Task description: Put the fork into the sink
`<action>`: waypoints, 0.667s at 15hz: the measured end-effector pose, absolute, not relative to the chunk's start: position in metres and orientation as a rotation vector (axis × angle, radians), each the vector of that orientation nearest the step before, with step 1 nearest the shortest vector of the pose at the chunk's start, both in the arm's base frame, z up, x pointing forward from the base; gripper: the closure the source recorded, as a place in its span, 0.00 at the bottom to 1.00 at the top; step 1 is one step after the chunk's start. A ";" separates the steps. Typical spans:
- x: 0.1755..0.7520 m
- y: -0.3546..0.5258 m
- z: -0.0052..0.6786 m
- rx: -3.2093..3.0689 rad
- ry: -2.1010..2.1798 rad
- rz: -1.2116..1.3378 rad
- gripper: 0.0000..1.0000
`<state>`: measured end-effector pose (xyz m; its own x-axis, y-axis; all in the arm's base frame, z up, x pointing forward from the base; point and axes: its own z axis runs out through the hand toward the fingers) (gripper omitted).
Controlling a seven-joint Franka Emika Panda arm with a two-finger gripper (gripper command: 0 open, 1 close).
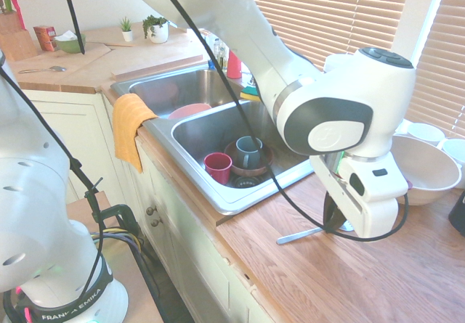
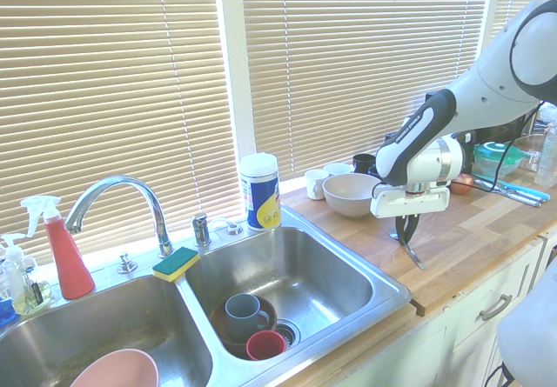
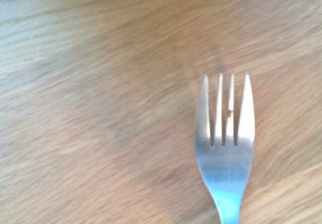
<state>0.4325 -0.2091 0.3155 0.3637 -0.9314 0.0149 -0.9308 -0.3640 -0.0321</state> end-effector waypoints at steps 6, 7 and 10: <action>0.423 -0.236 0.361 -2.532 1.799 -0.146 1.00; 0.424 -0.236 0.389 -2.530 1.782 -0.178 1.00; 0.449 -0.180 0.463 -2.634 1.606 -0.261 1.00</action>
<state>0.4495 -0.1801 0.4626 0.4478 -0.8861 0.1198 -0.8784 -0.4610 -0.1262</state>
